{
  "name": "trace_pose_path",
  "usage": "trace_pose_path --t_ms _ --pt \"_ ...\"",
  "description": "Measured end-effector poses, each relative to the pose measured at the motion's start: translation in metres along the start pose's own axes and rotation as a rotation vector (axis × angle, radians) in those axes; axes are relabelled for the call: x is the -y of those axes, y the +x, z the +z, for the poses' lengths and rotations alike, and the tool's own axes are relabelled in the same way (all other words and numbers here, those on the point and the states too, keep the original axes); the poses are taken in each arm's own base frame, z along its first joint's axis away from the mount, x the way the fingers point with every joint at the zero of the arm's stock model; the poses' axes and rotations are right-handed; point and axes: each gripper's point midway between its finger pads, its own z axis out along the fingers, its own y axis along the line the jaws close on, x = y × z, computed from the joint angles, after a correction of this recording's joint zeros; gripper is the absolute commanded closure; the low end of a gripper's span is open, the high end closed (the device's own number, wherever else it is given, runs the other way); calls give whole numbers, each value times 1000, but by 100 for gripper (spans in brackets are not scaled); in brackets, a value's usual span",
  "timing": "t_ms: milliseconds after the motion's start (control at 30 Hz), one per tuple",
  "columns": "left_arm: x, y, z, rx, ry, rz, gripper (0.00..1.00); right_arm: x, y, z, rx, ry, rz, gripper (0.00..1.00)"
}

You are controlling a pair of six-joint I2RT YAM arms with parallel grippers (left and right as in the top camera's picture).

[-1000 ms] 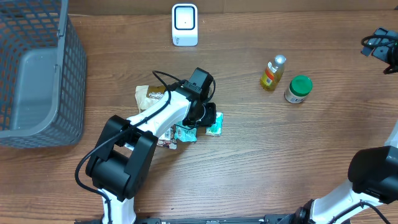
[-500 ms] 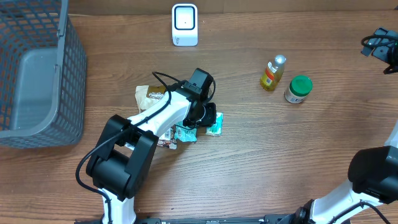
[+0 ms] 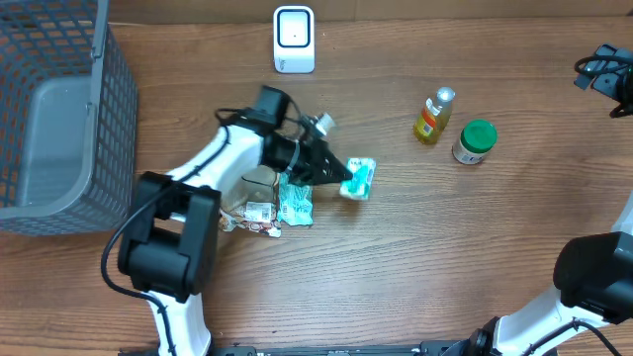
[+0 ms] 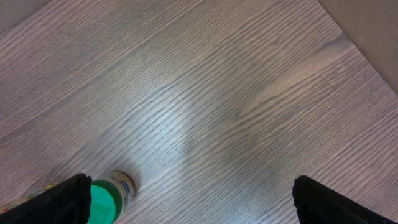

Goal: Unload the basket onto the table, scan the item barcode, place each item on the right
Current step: 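Lift the Kleenex pack with the left gripper and rotate it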

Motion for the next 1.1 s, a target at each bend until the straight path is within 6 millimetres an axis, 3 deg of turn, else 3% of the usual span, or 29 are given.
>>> trace_pose_path --t_ms 100,200,433,733,800,1100 --pt "28 1 -15 -13 190 48 96 0 0 0 0 0 1 0" --pt "45 8 -18 -40 286 56 96 0 0 0 0 0 1 0" --pt "72 21 -27 -62 357 59 96 0 0 0 0 0 0 0" --pt "184 64 -88 36 391 406 96 0 0 0 0 0 1 0" --pt "199 75 -96 44 395 437 96 0 0 0 1 0 0 0" --pt "209 90 -102 36 394 386 96 0 0 0 0 0 0 0"
